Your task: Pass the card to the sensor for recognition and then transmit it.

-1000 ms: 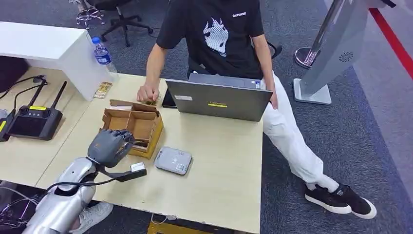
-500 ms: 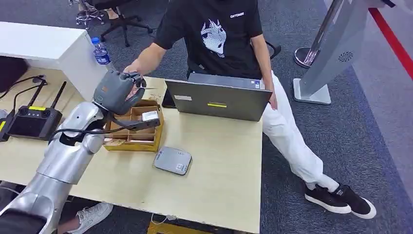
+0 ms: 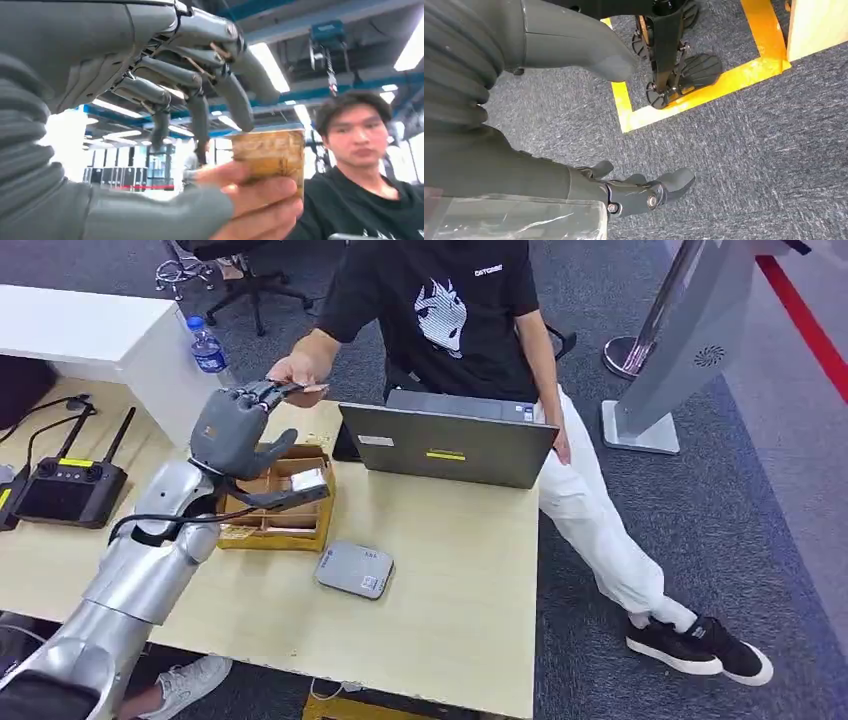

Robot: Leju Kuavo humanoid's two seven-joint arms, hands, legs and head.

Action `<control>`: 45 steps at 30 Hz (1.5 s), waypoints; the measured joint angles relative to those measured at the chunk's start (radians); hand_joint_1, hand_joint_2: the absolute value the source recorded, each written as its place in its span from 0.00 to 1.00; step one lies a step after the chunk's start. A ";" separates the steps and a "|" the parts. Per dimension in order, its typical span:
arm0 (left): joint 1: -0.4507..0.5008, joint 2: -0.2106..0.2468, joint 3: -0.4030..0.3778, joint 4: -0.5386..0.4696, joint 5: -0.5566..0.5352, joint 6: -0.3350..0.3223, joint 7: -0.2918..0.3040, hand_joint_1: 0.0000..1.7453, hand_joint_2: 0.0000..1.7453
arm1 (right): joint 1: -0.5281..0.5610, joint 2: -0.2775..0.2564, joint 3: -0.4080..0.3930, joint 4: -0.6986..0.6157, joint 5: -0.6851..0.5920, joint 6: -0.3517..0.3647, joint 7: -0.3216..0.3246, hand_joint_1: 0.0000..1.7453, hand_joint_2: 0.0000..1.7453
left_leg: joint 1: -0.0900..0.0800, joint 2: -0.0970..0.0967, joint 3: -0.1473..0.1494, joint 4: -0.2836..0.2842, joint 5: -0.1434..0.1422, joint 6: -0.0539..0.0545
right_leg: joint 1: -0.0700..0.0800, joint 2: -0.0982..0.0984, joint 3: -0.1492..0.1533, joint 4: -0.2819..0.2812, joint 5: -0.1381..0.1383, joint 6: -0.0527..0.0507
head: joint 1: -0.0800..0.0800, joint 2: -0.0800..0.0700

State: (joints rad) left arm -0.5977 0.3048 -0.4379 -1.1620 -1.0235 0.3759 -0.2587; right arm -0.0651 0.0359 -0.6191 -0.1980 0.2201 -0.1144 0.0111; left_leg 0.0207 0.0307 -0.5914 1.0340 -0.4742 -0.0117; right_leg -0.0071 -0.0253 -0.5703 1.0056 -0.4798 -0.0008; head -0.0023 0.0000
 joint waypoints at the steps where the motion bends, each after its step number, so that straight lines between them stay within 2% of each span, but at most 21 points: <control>1: 0.025 0.000 0.010 0.000 0.004 0.050 -0.013 0.00 1.00 | 0.000 0.001 -0.002 0.000 0.003 -0.002 0.000 0.00 1.00 | 0.000 0.000 0.000 0.000 0.000 0.000 | 0.000 0.000 0.000 0.000 0.000 0.000 | 0.000 0.000; 2: 0.056 -0.001 0.031 -0.001 0.010 0.109 -0.030 0.00 1.00 | 0.000 0.002 -0.007 0.000 0.011 -0.003 0.000 0.00 1.00 | 0.000 0.001 0.000 0.000 0.000 0.000 | 0.000 0.001 0.000 0.000 0.000 0.000 | -0.001 0.000; 3: 0.082 -0.003 0.047 -0.002 0.012 0.137 -0.040 0.00 1.00 | 0.000 0.003 -0.010 0.000 0.012 -0.005 0.000 0.00 1.00 | 0.000 0.001 0.000 0.000 0.000 0.000 | 0.000 0.001 -0.001 0.000 0.000 0.000 | 0.000 0.000; 6: 0.142 -0.006 0.092 -0.004 0.015 0.163 -0.057 0.00 1.00 | 0.000 0.005 -0.016 0.000 0.012 -0.009 0.000 0.00 1.00 | 0.000 0.000 -0.001 0.000 0.000 0.000 | 0.000 0.000 -0.001 0.000 0.000 0.000 | 0.000 0.000; 9: 0.226 -0.025 0.157 -0.051 0.079 0.271 -0.112 0.00 1.00 | 0.000 0.007 -0.021 0.000 0.013 -0.013 0.003 0.00 1.00 | 0.000 0.003 0.000 0.000 -0.001 0.000 | 0.000 0.002 -0.001 0.000 0.000 0.000 | 0.000 0.000; 11: 0.278 -0.043 0.209 -0.083 0.091 0.294 -0.145 0.00 1.00 | 0.002 0.008 -0.024 0.000 0.015 -0.014 0.003 0.00 1.00 | 0.000 0.002 0.000 0.000 -0.001 0.000 | 0.000 0.002 -0.002 0.000 0.000 0.000 | 0.000 0.000; 13: 0.322 -0.056 0.246 -0.108 0.151 0.282 -0.176 0.00 1.00 | 0.001 0.009 -0.027 0.000 0.019 -0.015 0.004 0.00 1.00 | 0.000 0.002 -0.001 0.000 -0.001 0.000 | 0.000 0.001 -0.002 0.000 0.000 0.000 | 0.000 0.000; 14: 0.349 -0.069 0.272 -0.130 0.245 0.237 -0.215 0.00 1.00 | 0.000 0.010 -0.032 0.000 0.018 -0.017 0.004 0.00 1.00 | 0.000 0.002 -0.001 0.000 -0.002 0.000 | 0.000 0.002 -0.002 0.000 0.000 0.000 | -0.001 0.000; 15: 0.375 -0.085 0.309 -0.154 0.384 0.158 -0.262 0.00 1.00 | 0.000 0.011 -0.039 0.000 0.014 -0.019 0.004 0.00 1.00 | 0.000 0.002 -0.001 0.000 -0.002 0.000 | 0.000 0.002 -0.002 0.000 0.000 0.000 | 0.000 0.000; 18: 0.461 -0.135 0.443 -0.195 0.768 -0.112 -0.366 0.00 1.00 | 0.003 0.013 -0.055 0.000 0.011 -0.024 -0.003 0.00 1.00 | 0.000 0.004 -0.001 0.000 -0.003 -0.001 | 0.000 0.004 -0.002 0.000 -0.001 0.000 | 0.000 0.000; 20: 0.500 -0.151 0.548 -0.185 0.881 -0.242 -0.406 0.00 1.00 | 0.003 0.013 -0.068 0.000 0.011 -0.028 -0.004 0.00 1.00 | 0.000 0.004 -0.001 0.000 -0.003 -0.001 | 0.000 0.004 -0.003 0.000 -0.001 0.000 | 0.000 0.000; 22: 0.520 -0.160 0.682 -0.134 0.960 -0.360 -0.429 0.00 1.00 | 0.004 0.013 -0.078 0.000 0.012 -0.030 -0.004 0.00 1.00 | 0.000 0.004 -0.001 -0.001 -0.003 -0.001 | 0.000 0.004 -0.003 0.000 -0.001 -0.001 | -0.001 0.000; 25: 0.522 -0.149 0.883 0.014 1.042 -0.489 -0.436 0.00 1.00 | 0.004 0.013 -0.093 0.000 0.019 -0.032 -0.004 0.00 1.00 | 0.001 0.004 -0.001 -0.002 -0.003 -0.001 | 0.000 0.004 -0.003 0.000 -0.002 -0.002 | 0.000 0.000; 29: 0.510 -0.082 1.142 0.337 1.294 -0.832 -0.414 0.00 1.00 | 0.005 0.013 -0.098 0.000 0.035 -0.031 0.000 0.00 1.00 | 0.001 0.006 0.000 -0.002 -0.003 -0.002 | 0.001 0.007 -0.003 0.000 -0.003 -0.002 | -0.001 0.000; 30: 0.512 -0.069 1.204 0.417 1.350 -0.887 -0.393 0.00 1.00 | 0.005 0.013 -0.099 0.000 0.042 -0.031 0.000 0.00 1.00 | 0.001 0.006 0.000 -0.002 -0.003 -0.002 | 0.001 0.006 -0.003 0.000 -0.003 -0.002 | -0.001 0.000; 33: 0.517 -0.050 1.333 0.579 1.443 -0.940 -0.326 0.00 1.00 | 0.003 0.013 -0.104 0.000 0.050 -0.031 0.005 0.00 1.00 | 0.000 0.004 -0.001 -0.002 -0.004 -0.001 | 0.000 0.004 -0.003 0.000 -0.005 0.000 | -0.001 0.000; 38: 0.519 -0.051 1.485 0.744 1.517 -0.876 -0.223 0.00 1.00 | 0.001 0.013 -0.106 0.000 0.064 -0.030 0.007 0.00 1.00 | 0.000 0.000 -0.001 -0.002 -0.005 0.000 | 0.000 0.000 -0.001 -0.002 -0.005 0.001 | 0.000 0.000; 45: 0.516 -0.058 1.567 0.830 1.526 -0.850 -0.204 0.00 1.00 | 0.000 0.013 -0.110 0.000 0.065 -0.030 0.008 0.00 1.00 | 0.000 0.000 -0.001 -0.002 -0.005 0.000 | 0.000 -0.001 0.000 -0.002 -0.005 0.001 | 0.000 0.000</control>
State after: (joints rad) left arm -0.0822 0.2464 1.1292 -0.3315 0.5024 -0.4745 -0.4623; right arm -0.0653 0.0492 -0.7294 -0.1984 0.2850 -0.1442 0.0191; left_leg 0.0207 0.0305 -0.5920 1.0323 -0.4789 -0.0114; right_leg -0.0071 -0.0262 -0.5708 1.0039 -0.4846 0.0001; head -0.0027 0.0000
